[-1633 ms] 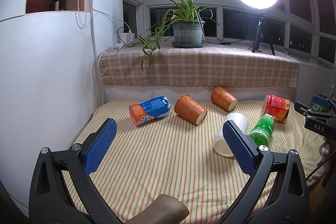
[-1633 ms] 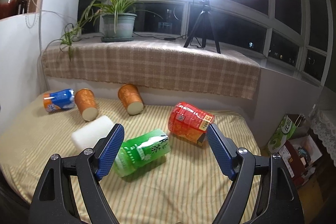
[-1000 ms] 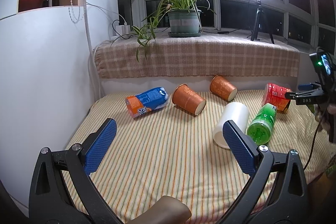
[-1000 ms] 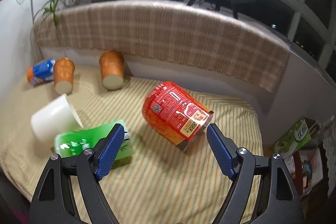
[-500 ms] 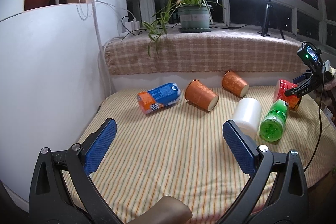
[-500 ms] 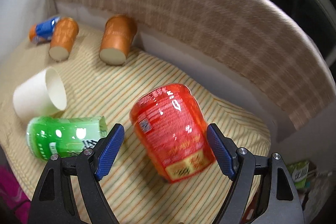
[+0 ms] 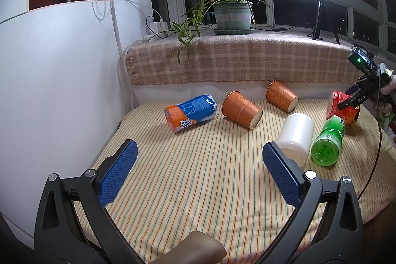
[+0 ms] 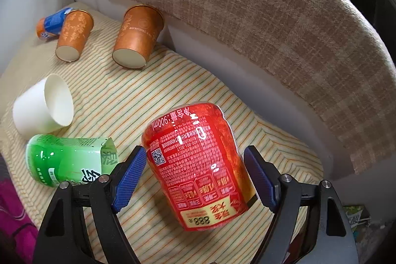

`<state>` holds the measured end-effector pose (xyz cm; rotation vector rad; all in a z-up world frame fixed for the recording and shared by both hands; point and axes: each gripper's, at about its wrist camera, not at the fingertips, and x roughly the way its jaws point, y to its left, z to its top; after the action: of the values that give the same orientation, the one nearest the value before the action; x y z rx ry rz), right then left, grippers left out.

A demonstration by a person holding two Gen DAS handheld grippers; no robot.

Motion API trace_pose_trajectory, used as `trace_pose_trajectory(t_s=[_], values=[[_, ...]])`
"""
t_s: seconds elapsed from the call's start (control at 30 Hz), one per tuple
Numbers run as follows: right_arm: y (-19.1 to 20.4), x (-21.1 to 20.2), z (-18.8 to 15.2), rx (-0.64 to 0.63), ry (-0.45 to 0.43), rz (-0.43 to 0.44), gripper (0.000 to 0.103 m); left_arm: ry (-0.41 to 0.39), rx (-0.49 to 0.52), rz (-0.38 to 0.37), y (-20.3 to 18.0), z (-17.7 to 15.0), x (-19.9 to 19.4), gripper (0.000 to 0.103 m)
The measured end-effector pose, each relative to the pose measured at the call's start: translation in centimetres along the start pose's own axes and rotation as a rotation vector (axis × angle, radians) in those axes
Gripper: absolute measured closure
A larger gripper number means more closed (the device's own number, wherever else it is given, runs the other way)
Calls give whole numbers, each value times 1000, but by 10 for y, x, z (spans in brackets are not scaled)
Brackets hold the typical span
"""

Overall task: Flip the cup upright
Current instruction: 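Lift the red cup with the right tool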

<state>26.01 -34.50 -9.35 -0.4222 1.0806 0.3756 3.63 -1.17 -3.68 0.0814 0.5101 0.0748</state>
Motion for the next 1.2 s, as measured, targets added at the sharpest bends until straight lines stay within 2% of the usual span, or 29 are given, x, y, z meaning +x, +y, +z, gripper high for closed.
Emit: trace_pose_trajectory(t_s=[0.13,0.77,1.07,1.2], values=[[5,6,2,-30,26,30,22,-1,-4,13,3,-1,1,0],[14,24,10,-111,92,-16,20,6,-9,23,6,0,5,0],[26,-6,8,-109,23,-61,21,3,-12,21,9,-1,5,0],[39,-35,12,-138,-39,-61,21,-5,-17,19,13,-2,2,0]])
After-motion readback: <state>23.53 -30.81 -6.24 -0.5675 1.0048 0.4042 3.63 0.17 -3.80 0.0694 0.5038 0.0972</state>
